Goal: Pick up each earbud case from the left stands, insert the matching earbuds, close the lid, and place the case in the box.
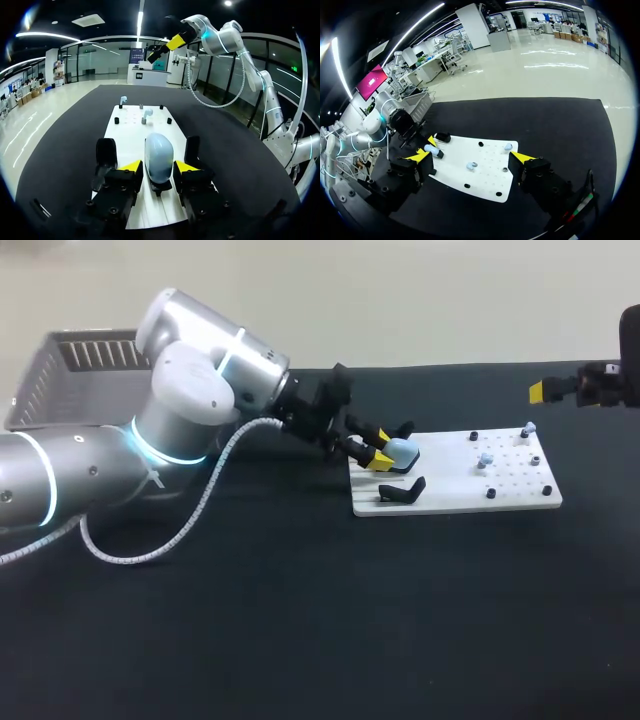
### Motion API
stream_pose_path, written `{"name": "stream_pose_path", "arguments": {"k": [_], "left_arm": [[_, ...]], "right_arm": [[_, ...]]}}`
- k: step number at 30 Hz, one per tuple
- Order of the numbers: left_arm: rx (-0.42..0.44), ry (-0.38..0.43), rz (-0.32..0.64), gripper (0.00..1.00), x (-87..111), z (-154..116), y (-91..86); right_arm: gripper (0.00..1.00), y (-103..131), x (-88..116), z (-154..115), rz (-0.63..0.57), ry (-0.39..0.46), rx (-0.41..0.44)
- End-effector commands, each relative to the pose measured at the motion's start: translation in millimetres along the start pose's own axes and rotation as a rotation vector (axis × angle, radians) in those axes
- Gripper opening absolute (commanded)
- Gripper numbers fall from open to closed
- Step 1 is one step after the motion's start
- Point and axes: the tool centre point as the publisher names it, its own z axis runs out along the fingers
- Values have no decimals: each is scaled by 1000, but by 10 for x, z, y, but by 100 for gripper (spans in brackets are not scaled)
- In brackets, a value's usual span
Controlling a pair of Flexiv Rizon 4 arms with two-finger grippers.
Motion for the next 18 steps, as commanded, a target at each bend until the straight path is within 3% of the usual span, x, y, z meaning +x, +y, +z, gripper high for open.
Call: {"name": "stream_pose_path", "arguments": {"k": [1, 8, 9, 11, 14, 17, 18], "left_arm": [[0, 2, 2, 45, 1, 10, 14], [0, 1, 1, 44, 7, 34, 15], [0, 1, 0, 38, 9, 39, 16], [0, 1, -1, 11, 9, 47, 18], [-2, 4, 2, 15, -1, 54, 19], [-7, 5, 6, 0, -21, 34, 8], [-10, 3, 11, 0, -33, 18, -3]], "right_arm": [[100, 1, 1, -5, -1, 0, 1], [100, 1, 1, -5, -1, 0, 1], [100, 1, 1, -5, -1, 0, 1], [100, 1, 1, -5, -1, 0, 1], [100, 1, 1, -5, -1, 0, 1], [100, 1, 1, -5, -1, 0, 1], [100, 1, 1, -5, -1, 0, 1]]}}
